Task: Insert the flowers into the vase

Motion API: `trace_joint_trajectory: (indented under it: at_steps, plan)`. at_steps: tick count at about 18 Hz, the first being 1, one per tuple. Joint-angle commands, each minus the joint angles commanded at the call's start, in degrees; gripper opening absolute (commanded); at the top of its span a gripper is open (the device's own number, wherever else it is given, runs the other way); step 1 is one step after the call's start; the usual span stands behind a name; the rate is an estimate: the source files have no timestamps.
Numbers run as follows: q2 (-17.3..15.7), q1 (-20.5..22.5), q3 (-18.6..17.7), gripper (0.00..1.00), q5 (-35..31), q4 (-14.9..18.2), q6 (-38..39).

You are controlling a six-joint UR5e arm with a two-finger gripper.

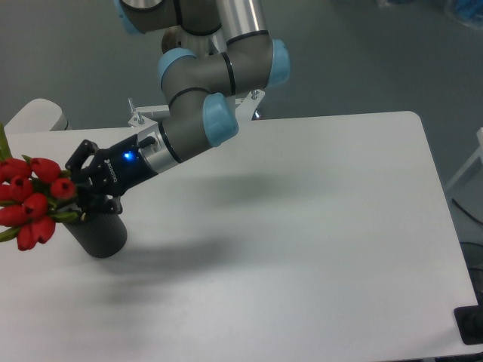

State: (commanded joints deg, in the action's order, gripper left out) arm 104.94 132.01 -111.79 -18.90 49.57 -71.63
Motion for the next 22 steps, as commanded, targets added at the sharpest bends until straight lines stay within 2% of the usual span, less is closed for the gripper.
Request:
trace_joint_trajectory:
  at_steps: [2,3,8,11,22]
  plan:
    - [-0.1,0.3,-0.9,0.38,0.0,0.0,-1.2]
    - [-0.1,0.5,-1.2,0.42,0.0,0.0,-1.7]
    - [-0.2,2.4,-2.0,0.84,0.1,-0.4,-2.6]
    - [-0.3,4.4,-2.4,0.99,0.2,-0.3,-2.6]
    - [-0.7,11.0,-2.7,1.00,0.3,-0.2,-2.6]
